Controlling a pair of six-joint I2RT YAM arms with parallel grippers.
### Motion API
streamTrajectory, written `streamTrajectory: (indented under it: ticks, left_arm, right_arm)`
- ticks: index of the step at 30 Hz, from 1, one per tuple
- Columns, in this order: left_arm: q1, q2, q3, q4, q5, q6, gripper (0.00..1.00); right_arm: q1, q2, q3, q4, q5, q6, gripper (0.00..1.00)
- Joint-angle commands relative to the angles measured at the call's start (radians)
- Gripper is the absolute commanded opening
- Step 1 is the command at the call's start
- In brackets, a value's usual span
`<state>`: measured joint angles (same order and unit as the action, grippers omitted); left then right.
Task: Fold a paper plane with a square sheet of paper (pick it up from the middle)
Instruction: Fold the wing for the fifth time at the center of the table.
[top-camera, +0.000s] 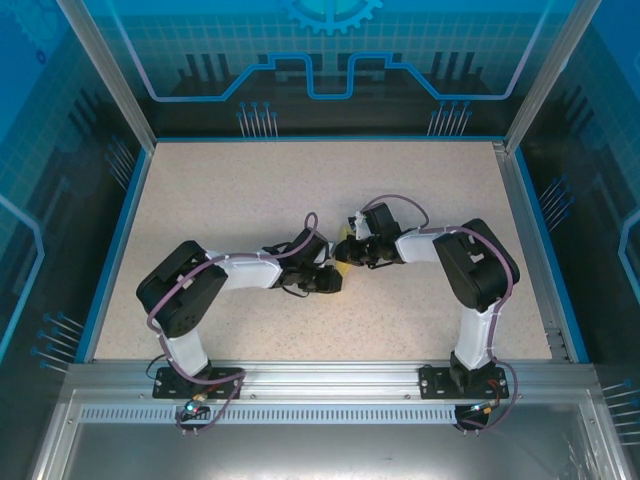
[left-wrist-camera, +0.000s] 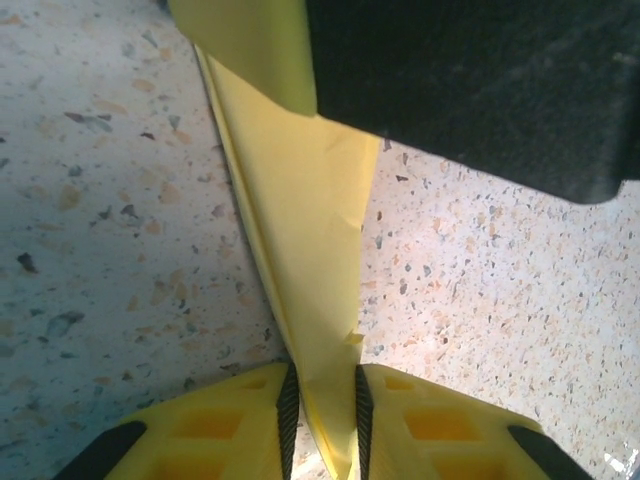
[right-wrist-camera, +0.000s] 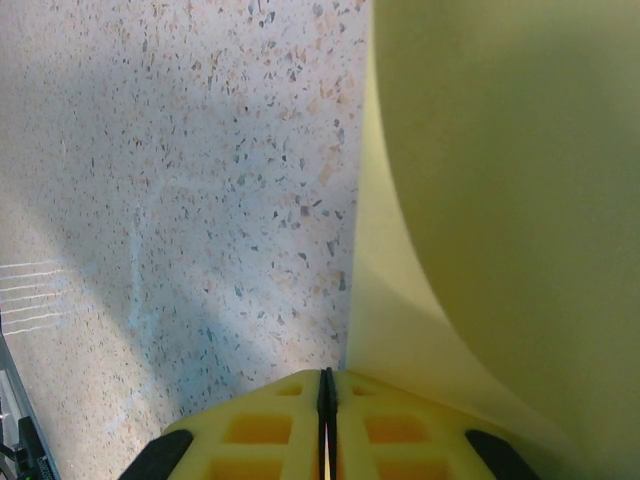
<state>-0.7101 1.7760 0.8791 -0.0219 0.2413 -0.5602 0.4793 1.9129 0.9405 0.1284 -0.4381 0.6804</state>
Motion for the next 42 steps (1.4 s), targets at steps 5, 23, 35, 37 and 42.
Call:
streamTrajectory:
  ticks: [5,23,35,37,42]
  left_arm:
    - [-0.017,0.032,-0.005,-0.063,-0.054,0.022,0.18]
    - [-0.038,0.062,0.018,-0.124,-0.102,0.077,0.19]
    - [-0.034,-0.038,0.069,-0.186,-0.081,0.111,0.26]
    - [-0.033,-0.068,0.076,-0.187,-0.092,0.101,0.28]
    - [-0.026,-0.103,0.08,-0.137,-0.078,0.076,0.29]
  right_arm:
    - [0.016,0.04,-0.02,-0.024,0.016,0.002,0.11]
    - [0.017,0.035,-0.023,-0.026,0.018,0.001,0.1]
    - [0.016,0.031,-0.023,-0.035,0.02,-0.004,0.1]
    - [0.018,0.029,-0.026,-0.031,0.018,-0.004,0.1]
    - [0.016,0.029,-0.029,-0.029,0.015,-0.004,0.1]
